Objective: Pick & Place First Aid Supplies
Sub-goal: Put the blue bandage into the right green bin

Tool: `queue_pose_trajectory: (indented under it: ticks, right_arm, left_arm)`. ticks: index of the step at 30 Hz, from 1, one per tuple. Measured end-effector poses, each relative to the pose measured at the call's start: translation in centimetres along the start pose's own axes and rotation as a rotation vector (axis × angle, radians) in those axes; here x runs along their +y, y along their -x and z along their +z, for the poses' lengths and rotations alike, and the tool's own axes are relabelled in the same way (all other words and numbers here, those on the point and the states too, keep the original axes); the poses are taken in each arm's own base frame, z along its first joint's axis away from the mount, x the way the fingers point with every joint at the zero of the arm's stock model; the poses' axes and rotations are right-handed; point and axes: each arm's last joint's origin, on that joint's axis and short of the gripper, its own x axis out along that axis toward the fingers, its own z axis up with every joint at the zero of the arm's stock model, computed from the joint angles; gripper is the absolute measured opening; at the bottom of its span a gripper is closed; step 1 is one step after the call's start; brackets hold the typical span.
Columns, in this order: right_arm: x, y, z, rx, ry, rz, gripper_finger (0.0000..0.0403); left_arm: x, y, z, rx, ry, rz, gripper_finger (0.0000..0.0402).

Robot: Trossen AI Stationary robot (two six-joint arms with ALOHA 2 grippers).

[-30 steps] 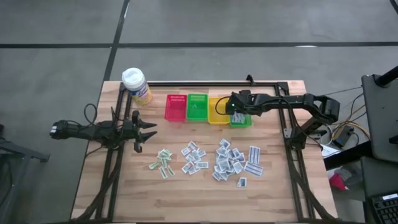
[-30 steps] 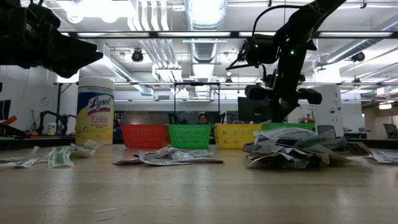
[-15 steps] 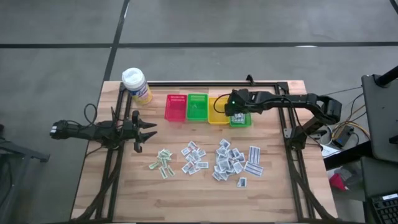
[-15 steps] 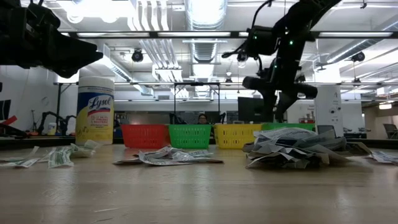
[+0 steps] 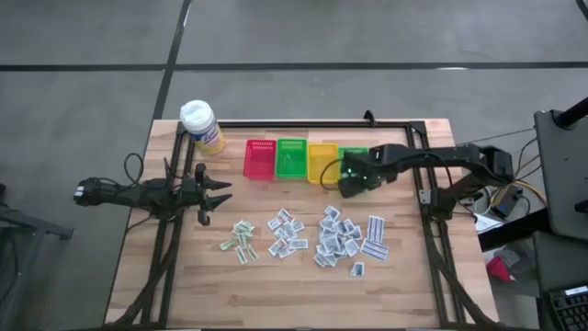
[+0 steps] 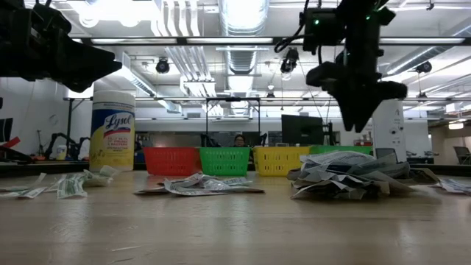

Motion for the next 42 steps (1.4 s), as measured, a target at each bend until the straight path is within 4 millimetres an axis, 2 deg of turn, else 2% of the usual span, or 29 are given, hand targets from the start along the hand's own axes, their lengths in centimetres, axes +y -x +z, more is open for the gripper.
queue_pose_trajectory:
  ticks: [6, 14, 31, 42]
  right_arm:
    - [0.9, 0.4, -2.8, 0.023, 0.048, -0.015, 0.0089]
    - [1.1, -0.4, -5.2, 0.053, 0.091, -0.07, 0.0104]
    - [-0.8, -2.9, -6.9, 0.156, -0.014, -0.153, 0.0184]
    - [-1.9, -4.7, -7.5, 0.183, -0.052, -0.16, 0.0192]
  left_arm:
    - [0.0, 0.0, 0.0, 0.0, 0.0, 0.0, 0.0158]
    - [0.0, 0.0, 0.0, 0.0, 0.0, 0.0, 0.0158]
    - [0.0, 0.0, 0.0, 0.0, 0.0, 0.0, 0.0158]
    - [0.0, 0.0, 0.0, 0.0, 0.0, 0.0, 0.0158]
